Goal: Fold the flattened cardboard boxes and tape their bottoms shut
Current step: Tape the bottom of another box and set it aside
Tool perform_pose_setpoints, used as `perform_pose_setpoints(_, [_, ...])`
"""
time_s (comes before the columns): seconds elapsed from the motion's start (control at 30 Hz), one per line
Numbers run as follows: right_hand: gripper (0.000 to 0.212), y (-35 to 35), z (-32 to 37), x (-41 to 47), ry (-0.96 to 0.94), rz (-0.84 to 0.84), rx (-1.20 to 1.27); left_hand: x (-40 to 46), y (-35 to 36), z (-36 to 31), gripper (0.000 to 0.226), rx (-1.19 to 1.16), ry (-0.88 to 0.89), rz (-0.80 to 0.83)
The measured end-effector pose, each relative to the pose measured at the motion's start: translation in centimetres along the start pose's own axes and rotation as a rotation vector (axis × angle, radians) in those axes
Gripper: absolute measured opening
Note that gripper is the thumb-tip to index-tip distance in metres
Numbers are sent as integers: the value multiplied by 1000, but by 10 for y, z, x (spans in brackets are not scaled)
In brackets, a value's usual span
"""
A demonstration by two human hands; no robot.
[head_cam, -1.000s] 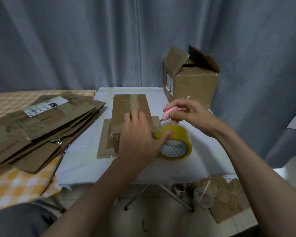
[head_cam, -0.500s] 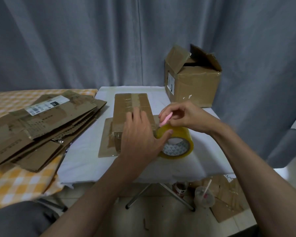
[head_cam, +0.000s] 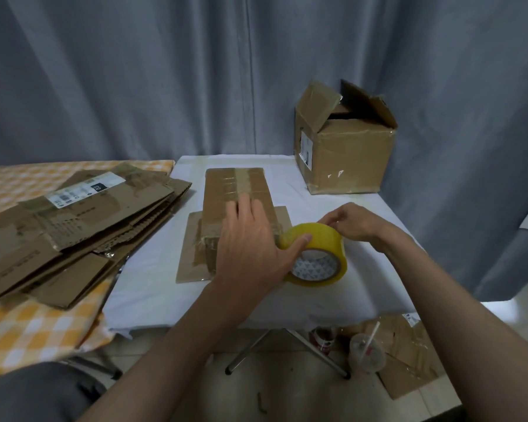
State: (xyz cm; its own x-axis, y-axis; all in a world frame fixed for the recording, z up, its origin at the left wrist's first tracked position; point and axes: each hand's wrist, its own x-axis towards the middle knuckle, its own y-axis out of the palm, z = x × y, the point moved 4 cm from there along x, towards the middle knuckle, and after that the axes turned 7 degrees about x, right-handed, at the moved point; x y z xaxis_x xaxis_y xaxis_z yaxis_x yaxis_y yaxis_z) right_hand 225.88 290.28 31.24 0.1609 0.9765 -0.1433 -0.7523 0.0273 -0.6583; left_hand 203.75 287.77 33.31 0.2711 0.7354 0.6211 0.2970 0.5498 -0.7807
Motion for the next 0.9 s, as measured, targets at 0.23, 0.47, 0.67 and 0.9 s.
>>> perform_pose_setpoints(0.23, [27, 5, 51, -35, -60, 263, 224, 2, -1, -2, 77, -43, 4, -7])
perform_pose_setpoints(0.47, [13, 13, 58, -35, -49, 238, 237, 1, -4, -1, 77, -44, 2, -20])
perform_pose_setpoints(0.67, [9, 16, 61, -33, -74, 219, 212, 4, -7, -1, 74, -32, 19, -37])
perform_pose_setpoints(0.9, [6, 18, 62, -36, -66, 236, 199, 13, -8, 1, 47, -16, -16, 101])
